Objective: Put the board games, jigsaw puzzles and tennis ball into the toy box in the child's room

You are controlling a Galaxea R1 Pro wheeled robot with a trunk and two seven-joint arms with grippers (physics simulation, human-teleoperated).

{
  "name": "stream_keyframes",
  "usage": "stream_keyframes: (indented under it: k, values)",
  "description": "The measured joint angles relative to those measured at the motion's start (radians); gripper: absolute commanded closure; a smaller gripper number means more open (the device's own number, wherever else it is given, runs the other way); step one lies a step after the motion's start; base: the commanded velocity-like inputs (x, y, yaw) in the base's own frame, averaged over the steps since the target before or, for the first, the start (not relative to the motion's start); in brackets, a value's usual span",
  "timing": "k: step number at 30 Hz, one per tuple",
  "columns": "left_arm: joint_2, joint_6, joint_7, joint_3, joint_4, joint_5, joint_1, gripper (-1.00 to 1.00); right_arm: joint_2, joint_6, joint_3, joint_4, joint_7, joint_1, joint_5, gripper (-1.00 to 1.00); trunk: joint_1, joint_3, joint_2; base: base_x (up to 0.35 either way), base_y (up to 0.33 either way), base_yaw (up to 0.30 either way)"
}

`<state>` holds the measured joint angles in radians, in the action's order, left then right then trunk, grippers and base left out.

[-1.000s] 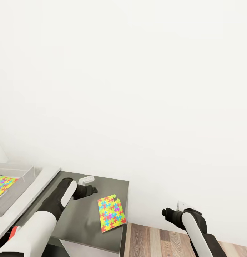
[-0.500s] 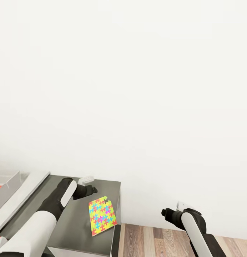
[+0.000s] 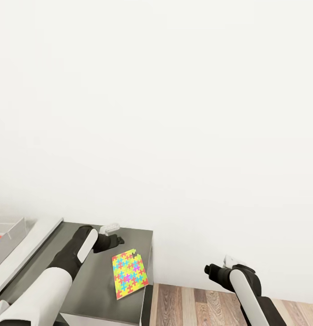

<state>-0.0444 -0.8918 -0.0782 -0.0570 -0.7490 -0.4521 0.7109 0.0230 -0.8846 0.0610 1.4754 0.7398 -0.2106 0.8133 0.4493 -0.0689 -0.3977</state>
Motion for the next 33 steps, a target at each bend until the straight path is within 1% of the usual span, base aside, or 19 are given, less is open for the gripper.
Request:
stream_keyframes:
  k: [6, 14, 21, 33]
  values:
    - [0.003, 0.005, 0.000, 0.000, 0.000, -0.001, 0.000, -1.00, -0.002, 0.000, 0.000, 0.000, 0.000, 0.000, 0.000, -1.00, 0.000, 0.000, 0.000, 0.000, 0.000, 0.000]
    - [0.002, 0.044, 0.000, 0.001, 0.000, -0.004, 0.000, -1.00, -0.002, 0.000, 0.000, -0.001, 0.000, 0.000, 0.000, -1.00, 0.000, 0.000, 0.000, 0.000, 0.000, 0.000]
    - [0.003, 0.049, -0.001, 0.002, 0.001, -0.004, 0.000, -1.00, -0.002, 0.000, 0.000, -0.001, 0.000, 0.000, 0.000, -1.00, 0.000, -0.001, 0.000, 0.000, 0.000, 0.000]
    - [0.007, 0.051, -0.001, -0.001, 0.001, -0.004, 0.000, -1.00, -0.002, 0.000, 0.000, -0.001, 0.000, 0.000, 0.000, -1.00, 0.000, -0.015, 0.000, 0.000, 0.000, 0.000]
